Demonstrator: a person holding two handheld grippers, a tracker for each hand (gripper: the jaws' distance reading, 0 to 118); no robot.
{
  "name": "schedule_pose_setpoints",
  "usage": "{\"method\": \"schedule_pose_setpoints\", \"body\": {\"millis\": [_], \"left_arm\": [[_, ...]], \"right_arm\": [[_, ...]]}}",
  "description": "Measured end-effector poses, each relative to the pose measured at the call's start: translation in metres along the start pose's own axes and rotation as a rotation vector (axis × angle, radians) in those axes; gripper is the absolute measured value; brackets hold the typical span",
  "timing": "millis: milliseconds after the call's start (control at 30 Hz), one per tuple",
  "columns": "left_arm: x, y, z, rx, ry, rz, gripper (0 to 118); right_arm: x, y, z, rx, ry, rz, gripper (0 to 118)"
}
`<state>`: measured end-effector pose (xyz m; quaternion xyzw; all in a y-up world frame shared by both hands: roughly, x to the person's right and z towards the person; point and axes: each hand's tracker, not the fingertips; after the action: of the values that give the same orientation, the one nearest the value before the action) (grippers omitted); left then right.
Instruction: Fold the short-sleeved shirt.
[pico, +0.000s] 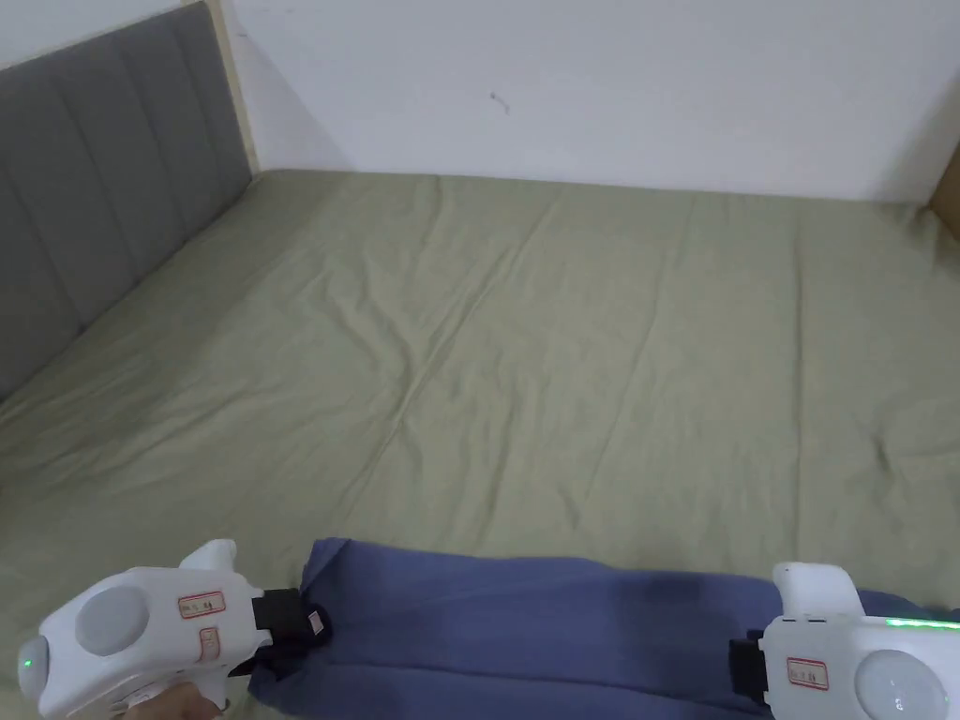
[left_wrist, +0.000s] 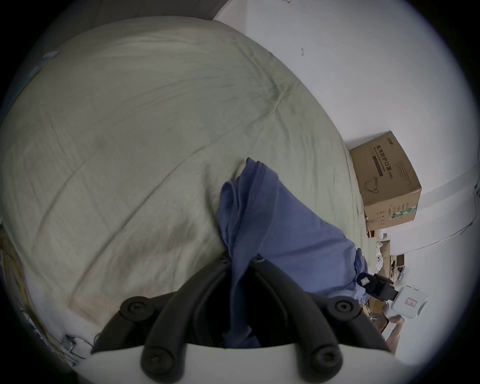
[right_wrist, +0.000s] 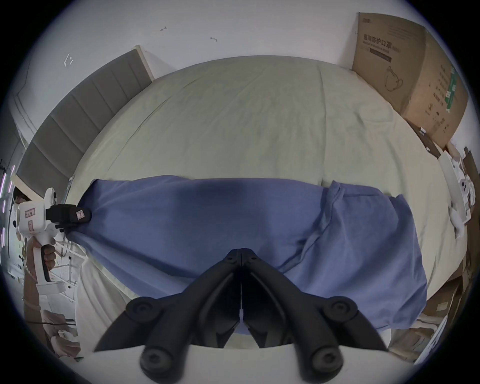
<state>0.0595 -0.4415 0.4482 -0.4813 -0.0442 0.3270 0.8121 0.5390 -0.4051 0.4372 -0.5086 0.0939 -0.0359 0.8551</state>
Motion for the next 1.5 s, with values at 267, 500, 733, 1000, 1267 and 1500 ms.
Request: {"method": "schedule_pose_setpoints", "body": {"millis": [267,500,733,1000,1267,1500], "left_arm": [[0.129,0.002,0.039,0.098,-0.119,-0.309,8],[0.256,-0.051,-0.020,-0.057,-0.260,-0.660,8],[0.292,-0.112,-0.118,-0.290,-0.207,-0.748,44],[0.276,-0.082,-0.090,-0.236,-0.312,-0.563,96],[0.239,-0.079,-0.106,-0.257,-0.170,-0.499,3],[0.276,-0.133,-0.135,-0.386,-0.226,-0.642,3]], "right_arm": [[0.044,-0.004,0.026,0.073,0.000,-0.146,0],[0.083,-0.019,0.045,0.123,-0.039,-0.211,0],[0.123,-0.043,0.048,0.118,-0.059,-0.284,0],[0.146,-0.052,0.059,0.149,-0.076,-0.356,0],[0.132,-0.052,0.047,0.147,-0.069,-0.324,0],[0.130,-0.052,0.044,0.138,-0.042,-0.321,0]]}}
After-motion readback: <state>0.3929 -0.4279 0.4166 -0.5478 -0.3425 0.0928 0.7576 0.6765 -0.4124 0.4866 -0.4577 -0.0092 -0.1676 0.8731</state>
